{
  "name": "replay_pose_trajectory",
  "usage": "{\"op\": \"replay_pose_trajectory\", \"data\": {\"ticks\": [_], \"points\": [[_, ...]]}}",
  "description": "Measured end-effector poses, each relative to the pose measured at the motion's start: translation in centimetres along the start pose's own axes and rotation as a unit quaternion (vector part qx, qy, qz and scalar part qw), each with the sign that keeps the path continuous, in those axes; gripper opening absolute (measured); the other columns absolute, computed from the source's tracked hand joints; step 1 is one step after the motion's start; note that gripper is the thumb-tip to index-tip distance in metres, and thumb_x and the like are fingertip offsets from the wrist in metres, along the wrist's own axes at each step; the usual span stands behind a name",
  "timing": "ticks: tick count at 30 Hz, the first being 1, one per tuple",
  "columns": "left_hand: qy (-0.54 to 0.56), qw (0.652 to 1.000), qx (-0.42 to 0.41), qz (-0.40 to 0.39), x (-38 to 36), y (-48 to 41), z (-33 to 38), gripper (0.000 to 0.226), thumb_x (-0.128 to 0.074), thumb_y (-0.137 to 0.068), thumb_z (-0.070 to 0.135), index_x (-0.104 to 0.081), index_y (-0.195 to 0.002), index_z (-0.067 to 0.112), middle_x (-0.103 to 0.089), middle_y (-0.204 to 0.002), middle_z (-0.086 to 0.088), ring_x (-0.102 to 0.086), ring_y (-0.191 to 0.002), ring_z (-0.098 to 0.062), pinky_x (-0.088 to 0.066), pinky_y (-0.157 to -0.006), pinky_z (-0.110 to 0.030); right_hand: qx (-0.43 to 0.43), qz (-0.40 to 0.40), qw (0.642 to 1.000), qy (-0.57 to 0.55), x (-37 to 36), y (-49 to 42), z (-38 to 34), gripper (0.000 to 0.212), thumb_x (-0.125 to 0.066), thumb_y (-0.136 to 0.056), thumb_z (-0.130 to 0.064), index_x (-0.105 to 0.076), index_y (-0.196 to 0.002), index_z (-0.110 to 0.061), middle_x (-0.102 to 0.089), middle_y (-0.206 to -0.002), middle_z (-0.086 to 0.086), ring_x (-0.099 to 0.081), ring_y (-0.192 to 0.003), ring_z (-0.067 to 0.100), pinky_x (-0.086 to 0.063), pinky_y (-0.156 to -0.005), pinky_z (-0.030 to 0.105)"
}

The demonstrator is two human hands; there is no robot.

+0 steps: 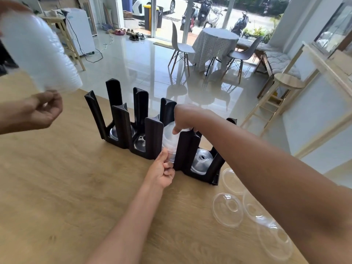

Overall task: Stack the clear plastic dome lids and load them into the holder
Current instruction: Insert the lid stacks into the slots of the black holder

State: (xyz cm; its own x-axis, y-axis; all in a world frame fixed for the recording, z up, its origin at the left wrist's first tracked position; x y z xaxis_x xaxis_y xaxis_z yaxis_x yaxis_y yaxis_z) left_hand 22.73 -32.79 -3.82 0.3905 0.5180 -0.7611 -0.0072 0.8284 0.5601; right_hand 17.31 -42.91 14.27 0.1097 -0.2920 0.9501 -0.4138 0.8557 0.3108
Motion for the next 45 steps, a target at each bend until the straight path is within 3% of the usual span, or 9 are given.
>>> {"op": "replay_pose_trajectory", "data": {"ticks": [7,10,15,21,25,28,32,38,45], "points": [[-0.035,0.994,0.000,0.103,0.5,-0.5,-0.6,0.013,-0.072,-0.082,0.036,-0.067,-0.086,0.025,-0.068,-0.077,0.013,-0.049,-0.040,0.002,-0.020,-0.029,-0.014,-0.002,-0.035,0.999,0.028,-0.8,-0.1,0.0,0.058,-0.075,-0.080,-0.043,-0.058,-0.114,0.001,-0.048,-0.065,0.003,-0.046,-0.045,0.017,-0.030,-0.035,0.026],[-0.036,0.990,-0.001,0.139,0.2,-0.5,-0.7,0.014,-0.073,-0.082,0.036,-0.068,-0.087,0.024,-0.069,-0.070,0.014,-0.048,-0.039,0.002,-0.021,-0.030,-0.013,-0.003,-0.029,0.999,0.018,-1.1,-0.6,0.0,0.053,-0.079,-0.077,-0.040,-0.060,-0.108,-0.001,-0.053,-0.068,0.005,-0.050,-0.049,0.020,-0.034,-0.040,0.026],[-0.011,0.985,-0.021,0.170,-0.4,-0.5,-0.7,0.018,-0.074,-0.083,0.028,-0.066,-0.087,0.013,-0.061,-0.068,0.005,-0.057,-0.052,-0.004,-0.041,-0.035,-0.013,0.007,-0.020,1.000,-0.003,-1.6,-1.2,0.1,0.042,-0.079,-0.077,-0.035,-0.059,-0.102,-0.008,-0.057,-0.090,0.008,-0.054,-0.084,0.028,-0.043,-0.068,0.033],[0.018,0.979,-0.028,0.202,-0.9,0.3,-1.0,0.018,-0.071,-0.087,0.023,-0.058,-0.086,0.010,-0.052,-0.081,0.000,-0.051,-0.050,-0.005,-0.045,-0.036,-0.016,0.005,0.005,0.999,-0.032,-1.2,-0.5,0.2,0.033,-0.071,-0.085,-0.035,-0.049,-0.086,-0.010,-0.049,-0.073,0.005,-0.052,-0.079,0.029,-0.040,-0.064,0.032],[0.000,0.977,-0.042,0.210,-0.9,1.4,-1.0,0.016,-0.069,-0.089,0.025,-0.061,-0.096,0.012,-0.051,-0.082,0.001,-0.051,-0.055,-0.005,-0.043,-0.035,-0.015,-0.009,0.040,0.997,-0.073,-0.8,0.8,0.9,0.039,-0.065,-0.089,-0.030,-0.044,-0.067,-0.007,-0.051,-0.063,0.006,-0.050,-0.049,0.021,-0.037,-0.043,0.026],[-0.065,0.972,-0.066,0.218,-0.8,2.7,-0.9,0.018,-0.067,-0.090,0.027,-0.065,-0.106,0.018,-0.054,-0.083,0.004,-0.053,-0.059,-0.004,-0.044,-0.040,-0.018,-0.007,0.083,0.987,-0.139,0.2,2.7,1.7,0.024,-0.062,-0.090,-0.026,-0.056,-0.077,-0.007,-0.060,-0.067,0.011,-0.058,-0.046,0.023,-0.056,-0.049,0.032],[-0.143,0.961,-0.129,0.199,-0.9,5.5,-1.7,0.017,-0.061,-0.093,0.021,-0.066,-0.109,0.023,-0.060,-0.090,0.004,-0.056,-0.065,-0.006,-0.045,-0.052,-0.021,0.001,0.150,0.963,-0.224,1.7,7.5,4.0,0.028,-0.061,-0.091,-0.030,-0.071,-0.090,-0.003,-0.072,-0.078,0.017,-0.071,-0.066,0.030,-0.061,-0.058,0.036],[-0.319,0.915,-0.221,0.112,-1.0,11.3,-5.5,0.016,-0.058,-0.095,0.017,-0.065,-0.108,0.022,-0.061,-0.091,0.003,-0.056,-0.075,-0.008,-0.045,-0.059,-0.024,0.006,0.231,0.912,-0.338,-1.0,19.9,10.4,0.022,-0.062,-0.089,-0.032,-0.074,-0.086,-0.014,-0.074,-0.077,0.002,-0.072,-0.068,0.015,-0.054,-0.062,0.028],[-0.525,0.840,-0.126,-0.049,-0.9,16.7,-15.4,0.014,-0.061,-0.092,0.024,-0.066,-0.105,0.026,-0.063,-0.092,0.002,-0.055,-0.081,-0.010,-0.044,-0.066,-0.023,-0.113,0.216,0.868,-0.432,-11.7,35.1,19.0,0.014,-0.067,-0.089,-0.029,-0.075,-0.084,-0.018,-0.075,-0.074,-0.006,-0.071,-0.068,0.010,-0.056,-0.070,0.027]]}}
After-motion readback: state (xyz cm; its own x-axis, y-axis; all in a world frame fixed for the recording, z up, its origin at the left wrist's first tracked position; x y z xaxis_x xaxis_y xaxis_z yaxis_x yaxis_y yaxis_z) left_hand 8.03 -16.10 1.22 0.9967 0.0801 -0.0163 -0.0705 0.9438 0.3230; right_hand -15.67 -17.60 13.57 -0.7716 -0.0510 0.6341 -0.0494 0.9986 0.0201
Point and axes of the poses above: each hand's wrist, its own y-axis away from the middle knuckle, its own x-axis out of the back of the hand, z = x × y, the point moved 2 cm from there along -y, towards the middle knuckle
